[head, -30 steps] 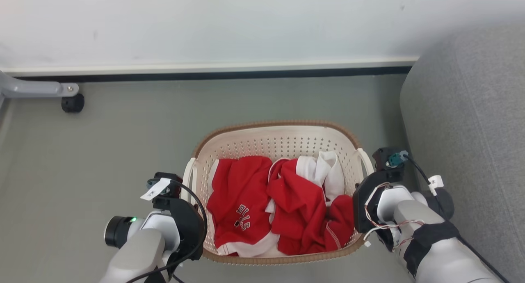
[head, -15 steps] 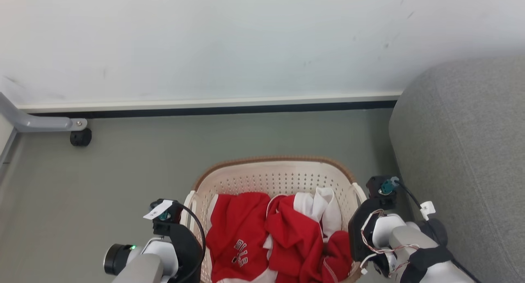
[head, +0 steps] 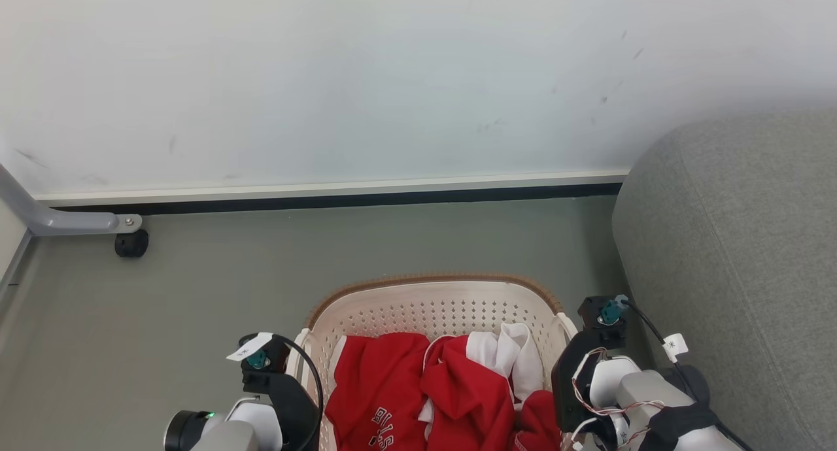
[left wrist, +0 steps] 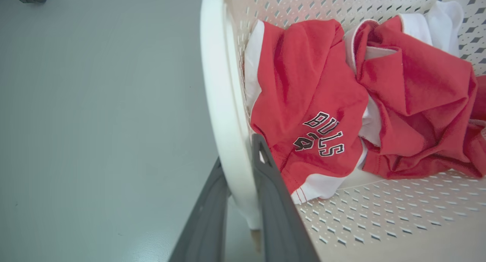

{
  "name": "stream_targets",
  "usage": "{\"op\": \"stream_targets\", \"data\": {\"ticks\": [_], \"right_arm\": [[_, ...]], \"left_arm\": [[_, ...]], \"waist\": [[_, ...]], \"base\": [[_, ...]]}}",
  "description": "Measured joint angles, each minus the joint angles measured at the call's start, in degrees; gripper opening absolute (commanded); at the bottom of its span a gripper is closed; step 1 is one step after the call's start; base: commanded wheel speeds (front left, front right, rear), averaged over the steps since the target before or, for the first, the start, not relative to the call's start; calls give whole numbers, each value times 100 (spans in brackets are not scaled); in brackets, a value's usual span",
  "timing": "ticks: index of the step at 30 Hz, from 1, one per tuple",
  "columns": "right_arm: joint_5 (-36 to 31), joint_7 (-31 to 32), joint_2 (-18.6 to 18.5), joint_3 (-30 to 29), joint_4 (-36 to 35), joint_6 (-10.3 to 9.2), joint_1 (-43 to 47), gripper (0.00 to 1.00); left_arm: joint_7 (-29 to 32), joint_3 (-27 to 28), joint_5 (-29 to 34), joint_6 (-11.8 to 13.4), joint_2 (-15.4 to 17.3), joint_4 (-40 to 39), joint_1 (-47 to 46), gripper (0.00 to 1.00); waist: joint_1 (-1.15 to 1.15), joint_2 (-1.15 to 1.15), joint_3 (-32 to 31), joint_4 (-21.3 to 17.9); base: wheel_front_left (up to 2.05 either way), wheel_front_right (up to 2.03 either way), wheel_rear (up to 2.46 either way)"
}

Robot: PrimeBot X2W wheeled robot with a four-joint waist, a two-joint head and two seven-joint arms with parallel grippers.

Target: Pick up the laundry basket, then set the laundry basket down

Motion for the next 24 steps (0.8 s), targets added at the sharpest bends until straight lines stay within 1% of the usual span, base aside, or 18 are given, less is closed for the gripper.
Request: {"op": "stream_targets", "data": {"ticks": [24], "right_arm": [[424,146,1,413,0,-99,-1,0]], "left_arm": [[234,-107,-138,0,45,-12,46,0]], "waist": [[0,1,-66,-39]], "base": [[0,0,0]]}}
